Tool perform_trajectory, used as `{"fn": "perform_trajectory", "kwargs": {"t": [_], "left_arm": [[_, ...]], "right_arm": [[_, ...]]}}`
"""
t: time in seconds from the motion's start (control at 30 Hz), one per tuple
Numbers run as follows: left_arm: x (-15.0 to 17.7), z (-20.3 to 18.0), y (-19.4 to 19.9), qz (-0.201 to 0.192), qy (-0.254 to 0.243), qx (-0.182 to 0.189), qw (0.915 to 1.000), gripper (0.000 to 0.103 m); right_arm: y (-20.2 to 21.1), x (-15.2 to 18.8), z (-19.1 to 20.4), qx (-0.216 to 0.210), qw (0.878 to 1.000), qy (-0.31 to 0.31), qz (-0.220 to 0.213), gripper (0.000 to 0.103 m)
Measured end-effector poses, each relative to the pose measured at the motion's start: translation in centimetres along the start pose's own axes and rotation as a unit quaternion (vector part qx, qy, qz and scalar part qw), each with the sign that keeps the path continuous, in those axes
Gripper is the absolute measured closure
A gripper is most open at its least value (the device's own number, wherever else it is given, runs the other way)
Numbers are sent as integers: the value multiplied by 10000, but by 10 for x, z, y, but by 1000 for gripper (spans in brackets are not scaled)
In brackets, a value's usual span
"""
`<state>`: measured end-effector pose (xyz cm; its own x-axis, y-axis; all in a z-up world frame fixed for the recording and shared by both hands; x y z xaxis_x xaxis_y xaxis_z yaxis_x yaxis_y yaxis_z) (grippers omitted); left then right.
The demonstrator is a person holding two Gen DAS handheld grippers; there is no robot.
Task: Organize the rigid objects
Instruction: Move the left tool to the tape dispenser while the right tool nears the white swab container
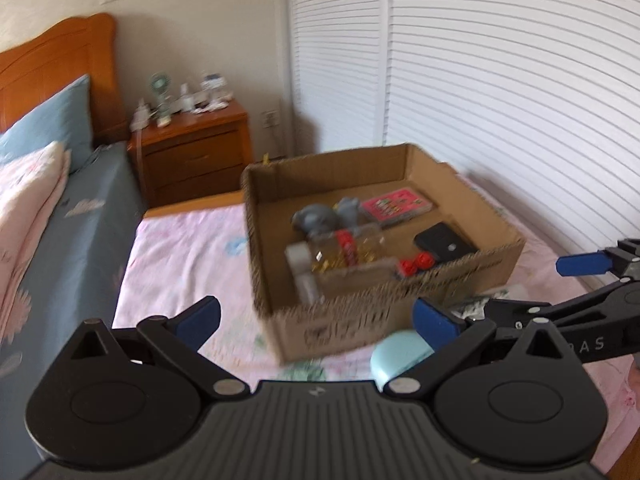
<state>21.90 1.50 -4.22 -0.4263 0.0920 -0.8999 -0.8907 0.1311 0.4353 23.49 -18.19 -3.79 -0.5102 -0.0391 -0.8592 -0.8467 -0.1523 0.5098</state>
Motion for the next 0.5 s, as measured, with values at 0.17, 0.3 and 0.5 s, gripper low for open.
{"fn": "perform_trajectory", "kwargs": {"t": [0.17,0.3,0.5], "left_arm": [[12,10,9,74,52,-137,9999,1],[11,15,16,-11,43,-190,9998,1],[14,8,18,-31,15,-51,10000,1]], "right_arm": [[-13,5,14,-136,9998,6,170,0],[-30,12,20,-18,9991,34,420,0],[-32,24,9,104,9983,-100,572,0]]}}
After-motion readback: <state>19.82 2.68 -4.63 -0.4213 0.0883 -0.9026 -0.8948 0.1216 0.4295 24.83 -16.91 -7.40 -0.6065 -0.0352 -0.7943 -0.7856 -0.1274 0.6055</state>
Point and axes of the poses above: each gripper's, at about its wrist camera, not at the fingertips, and y roughly against the way its jaws point, z to its left, x to its underside, the point moved 8 cm from there along -y, roughly the way its jaws point, and after that the axes turned 14 degrees about -z, right-handed, at the moved point
